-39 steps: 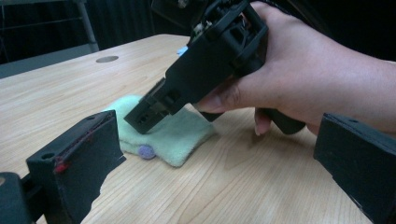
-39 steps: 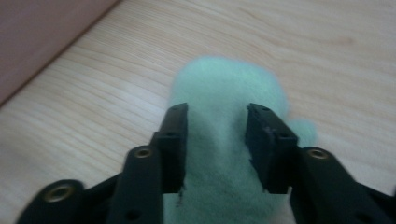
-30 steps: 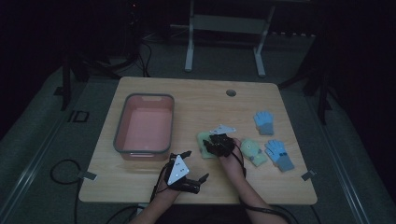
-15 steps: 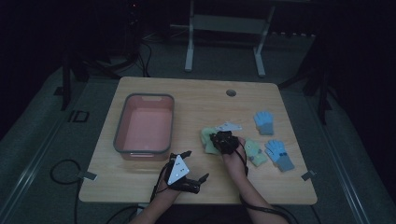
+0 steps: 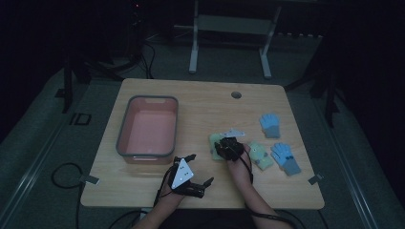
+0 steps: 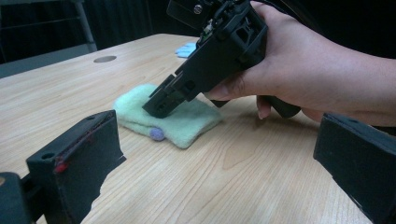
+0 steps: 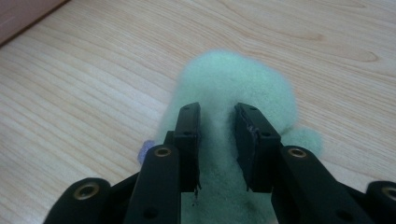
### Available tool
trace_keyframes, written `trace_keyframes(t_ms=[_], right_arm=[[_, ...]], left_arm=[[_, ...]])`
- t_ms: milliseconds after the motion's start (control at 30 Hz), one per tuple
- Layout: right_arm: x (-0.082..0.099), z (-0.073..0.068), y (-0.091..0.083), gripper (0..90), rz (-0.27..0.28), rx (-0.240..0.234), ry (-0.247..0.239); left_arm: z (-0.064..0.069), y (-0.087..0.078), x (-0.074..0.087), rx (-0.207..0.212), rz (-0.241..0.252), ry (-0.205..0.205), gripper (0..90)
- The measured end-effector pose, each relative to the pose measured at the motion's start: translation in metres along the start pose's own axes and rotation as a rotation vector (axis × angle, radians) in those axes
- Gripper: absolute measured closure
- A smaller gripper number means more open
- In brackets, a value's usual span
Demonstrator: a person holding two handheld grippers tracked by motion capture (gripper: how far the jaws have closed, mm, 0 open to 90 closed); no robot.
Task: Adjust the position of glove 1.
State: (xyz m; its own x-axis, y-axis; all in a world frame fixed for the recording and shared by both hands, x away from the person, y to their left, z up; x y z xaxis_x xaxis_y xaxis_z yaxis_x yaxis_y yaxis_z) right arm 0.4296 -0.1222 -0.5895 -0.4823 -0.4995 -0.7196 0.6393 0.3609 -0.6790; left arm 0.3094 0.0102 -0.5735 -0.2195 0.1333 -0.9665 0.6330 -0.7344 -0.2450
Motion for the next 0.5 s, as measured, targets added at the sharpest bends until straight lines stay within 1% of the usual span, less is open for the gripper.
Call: trace_keyframes(t_ms=[67,167,267,333,367,400,433,467,500], right_arm=[[-0.001,0.0,0.0,68.4,0.0,-0.001,0.003],[-0.005,0.001,-0.005,63.0,0.011,-0.013,-0.002],[-0.012,0.006,-0.017,61.3,0.042,-0.031,-0.041],[-0.015,0.014,-0.028,60.5,0.062,-0.036,-0.07],[-0.016,0.018,-0.032,60.5,0.069,-0.048,-0.081],[-0.016,0.023,-0.037,61.1,0.07,-0.043,-0.091],[-0.016,0.029,-0.041,61.7,0.069,-0.048,-0.096],[-0.015,0.033,-0.045,61.4,0.077,-0.063,-0.106],[-0.014,0.039,-0.049,61.8,0.078,-0.059,-0.111]], left_arm=[[0.0,0.0,0.0,0.0,0.0,0.0,0.5],[0.0,0.0,0.0,0.002,0.001,0.0,0.5],[0.0,0.0,0.0,0.005,0.001,-0.002,0.5],[0.0,0.0,0.0,0.004,0.001,-0.001,0.5],[0.0,0.0,0.0,0.004,0.0,0.0,0.5],[0.0,0.0,0.0,0.003,-0.001,0.001,0.5],[0.0,0.0,0.0,0.003,-0.001,0.001,0.5],[0.0,0.0,0.0,0.002,0.0,0.001,0.5],[0.0,0.0,0.0,0.001,0.0,0.003,0.5]])
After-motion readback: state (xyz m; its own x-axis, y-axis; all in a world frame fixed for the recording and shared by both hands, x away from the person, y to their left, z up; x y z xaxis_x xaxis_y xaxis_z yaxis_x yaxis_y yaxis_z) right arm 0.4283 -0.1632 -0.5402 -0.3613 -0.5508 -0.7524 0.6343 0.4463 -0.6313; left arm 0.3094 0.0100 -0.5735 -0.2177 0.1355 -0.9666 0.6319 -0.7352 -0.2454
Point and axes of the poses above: each handheld gripper's, and its own axes: y roughly forward along the jaws, x roughly out of its underside, z roughly to its right, the point moved 6 cm from there along y, roughly forward along the jaws, and after that the axes turned 9 degrees about -y, right-handed, at the moved point
